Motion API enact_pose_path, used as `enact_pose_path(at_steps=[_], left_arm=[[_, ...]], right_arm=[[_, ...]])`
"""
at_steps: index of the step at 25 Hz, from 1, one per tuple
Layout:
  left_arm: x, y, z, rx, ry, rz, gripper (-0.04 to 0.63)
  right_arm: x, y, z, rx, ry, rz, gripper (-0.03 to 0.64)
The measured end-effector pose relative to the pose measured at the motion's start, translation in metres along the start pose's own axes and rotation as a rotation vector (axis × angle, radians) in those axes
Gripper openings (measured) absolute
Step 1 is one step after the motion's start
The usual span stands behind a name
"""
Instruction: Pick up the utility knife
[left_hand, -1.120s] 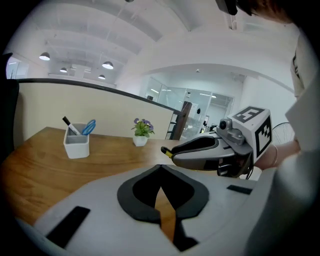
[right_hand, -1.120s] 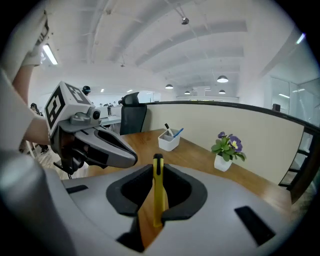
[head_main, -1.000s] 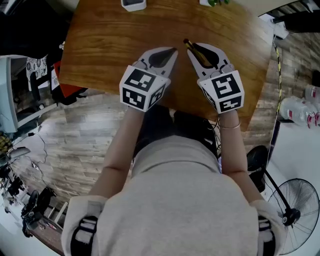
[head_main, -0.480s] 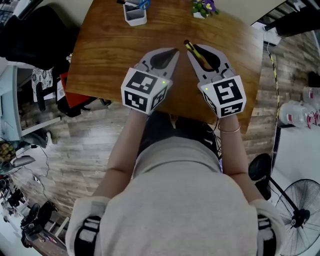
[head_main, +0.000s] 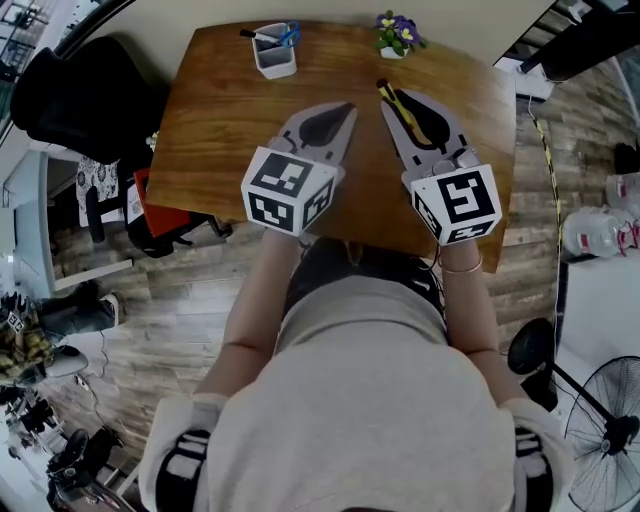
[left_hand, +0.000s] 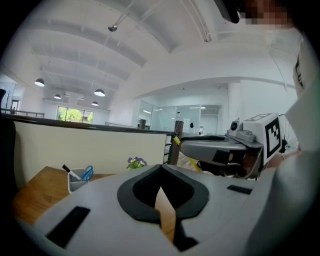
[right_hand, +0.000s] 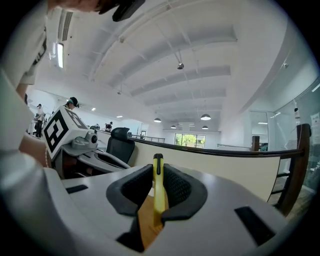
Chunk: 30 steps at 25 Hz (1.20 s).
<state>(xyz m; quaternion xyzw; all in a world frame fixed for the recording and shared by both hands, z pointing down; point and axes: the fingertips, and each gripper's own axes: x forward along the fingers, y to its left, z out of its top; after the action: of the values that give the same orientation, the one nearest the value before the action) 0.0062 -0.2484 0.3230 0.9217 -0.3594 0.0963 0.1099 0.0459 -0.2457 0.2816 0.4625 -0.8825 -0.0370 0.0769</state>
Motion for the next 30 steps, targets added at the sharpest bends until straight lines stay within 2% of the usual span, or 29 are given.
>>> enact_pose_path(at_steps=[6, 11, 15, 30], left_arm=[[-0.009, -0.002, 0.029, 0.041, -0.057, -0.018, 0.012], [-0.016, -0.010, 0.043, 0.074, -0.090, -0.043, 0.012], [-0.019, -0.014, 0.046, 0.065, -0.114, -0.052, 0.013], [-0.018, -0.043, 0.010, 0.020, -0.023, -0.117, 0.013]], right_arm=[[-0.012, -0.007, 0.023, 0.041, -0.074, -0.040, 0.078], [-0.018, 0.000, 0.030, 0.082, -0.130, 0.006, 0.077], [-0.022, 0.004, 0.032, 0.088, -0.142, 0.026, 0.078], [-0.052, 0.001, 0.005, 0.184, -0.113, 0.009, 0.078]])
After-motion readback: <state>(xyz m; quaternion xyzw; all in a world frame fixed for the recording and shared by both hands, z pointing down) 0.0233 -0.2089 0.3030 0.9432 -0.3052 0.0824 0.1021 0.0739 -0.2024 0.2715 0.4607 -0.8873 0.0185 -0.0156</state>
